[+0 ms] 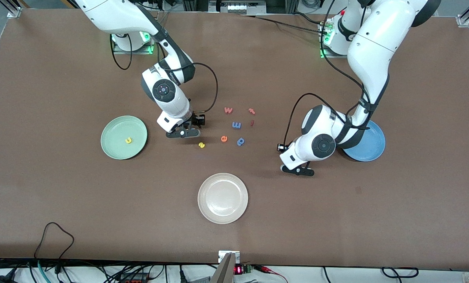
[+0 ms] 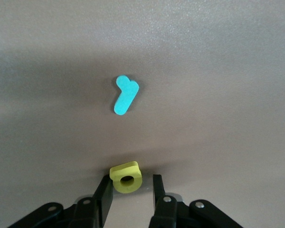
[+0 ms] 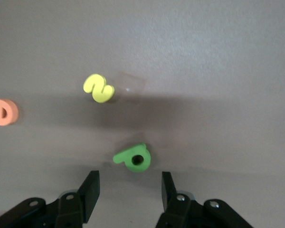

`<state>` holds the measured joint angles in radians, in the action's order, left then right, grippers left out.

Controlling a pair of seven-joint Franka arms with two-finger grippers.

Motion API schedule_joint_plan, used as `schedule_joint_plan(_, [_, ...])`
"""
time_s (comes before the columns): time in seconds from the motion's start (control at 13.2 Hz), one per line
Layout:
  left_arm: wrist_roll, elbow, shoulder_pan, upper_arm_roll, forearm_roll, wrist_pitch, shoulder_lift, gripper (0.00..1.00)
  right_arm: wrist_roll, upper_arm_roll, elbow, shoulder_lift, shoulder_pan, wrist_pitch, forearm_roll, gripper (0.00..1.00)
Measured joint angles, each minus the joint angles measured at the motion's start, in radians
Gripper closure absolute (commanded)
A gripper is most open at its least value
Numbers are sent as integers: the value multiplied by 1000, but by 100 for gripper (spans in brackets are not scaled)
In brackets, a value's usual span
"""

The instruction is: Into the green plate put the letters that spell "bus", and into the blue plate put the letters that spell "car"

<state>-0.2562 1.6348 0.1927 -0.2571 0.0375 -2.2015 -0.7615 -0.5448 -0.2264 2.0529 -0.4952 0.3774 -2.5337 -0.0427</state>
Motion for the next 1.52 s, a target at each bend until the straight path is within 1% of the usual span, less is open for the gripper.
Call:
schedule_joint_plan(0.53, [0,-3,0,2,-17,0,-2,62,0,1,-11,-22,0,-6,-4,39])
schedule_joint_plan(0.61, [0,-3,0,2,-17,-2,-2,64,0,1,-11,-25,0,-8,-5,39])
schedule_joint_plan(0.68, [-1,-3,0,2,-17,-3,-2,69,0,1,-11,-27,0,-9,-5,39])
schedule_joint_plan(0.91, [-3,-4,-1,4,-21,-3,-1,86,0,1,-13,-36,0,-23,-5,39])
schedule_joint_plan(1.06, [-3,-5,-2,4,-21,-9,-2,90,0,1,-14,-42,0,-34,-5,39])
schedule_joint_plan(1.22, [-3,-9,-9,7,-23,-8,-2,90,0,1,-20,-55,0,-46,-5,39])
schedule_joint_plan(1.37, [-3,-26,-38,13,-30,54,12,90,0,1,-27,-65,1,-48,-6,40])
schedule_joint_plan(1.52, [-2,-45,-107,18,-35,182,65,91,0,2,-28,-66,1,-48,-8,46])
